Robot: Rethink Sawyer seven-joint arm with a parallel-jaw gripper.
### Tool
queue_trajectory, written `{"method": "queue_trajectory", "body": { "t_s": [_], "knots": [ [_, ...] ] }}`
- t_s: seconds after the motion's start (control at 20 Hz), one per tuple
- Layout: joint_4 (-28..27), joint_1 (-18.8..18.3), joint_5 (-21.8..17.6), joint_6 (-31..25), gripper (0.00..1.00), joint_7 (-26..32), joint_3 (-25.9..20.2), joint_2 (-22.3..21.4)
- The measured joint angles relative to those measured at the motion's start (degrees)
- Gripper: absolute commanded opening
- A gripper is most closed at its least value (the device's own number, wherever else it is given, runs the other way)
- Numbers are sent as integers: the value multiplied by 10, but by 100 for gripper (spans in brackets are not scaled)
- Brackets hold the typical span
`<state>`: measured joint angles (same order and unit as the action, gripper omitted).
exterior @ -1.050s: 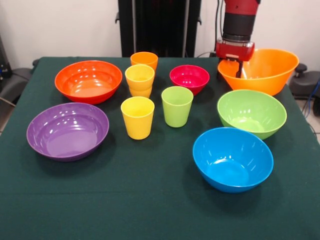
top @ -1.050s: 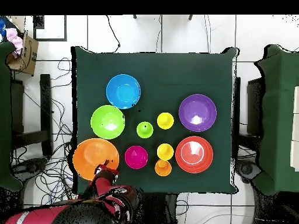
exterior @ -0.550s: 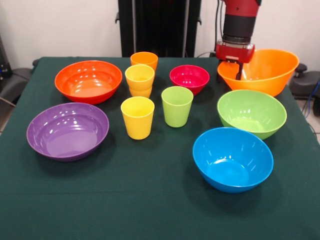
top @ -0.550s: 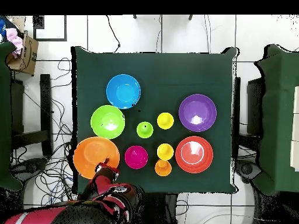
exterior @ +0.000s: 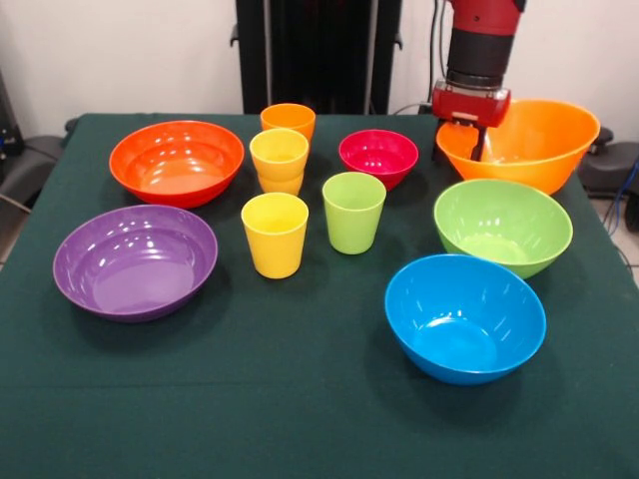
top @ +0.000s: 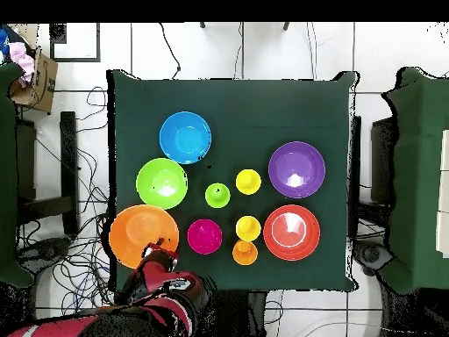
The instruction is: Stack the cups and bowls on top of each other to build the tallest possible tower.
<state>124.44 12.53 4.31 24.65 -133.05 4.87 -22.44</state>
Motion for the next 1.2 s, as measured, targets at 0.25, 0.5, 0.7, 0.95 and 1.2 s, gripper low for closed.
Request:
{"method": "queue_trajectory", "body": {
  "t_s": [0.25,0.5,0.7,0.95,1.2],
  "knots": [
    [-12,1,-2,-48,0,0,5,-17],
    [-17,3,-4,-67,0,0,8,-34],
    [-26,3,-4,-72,0,0,11,-36],
    [-32,4,-3,-72,0,0,13,-37],
    [-30,7,-3,-83,0,0,14,-55]
  ]
}}
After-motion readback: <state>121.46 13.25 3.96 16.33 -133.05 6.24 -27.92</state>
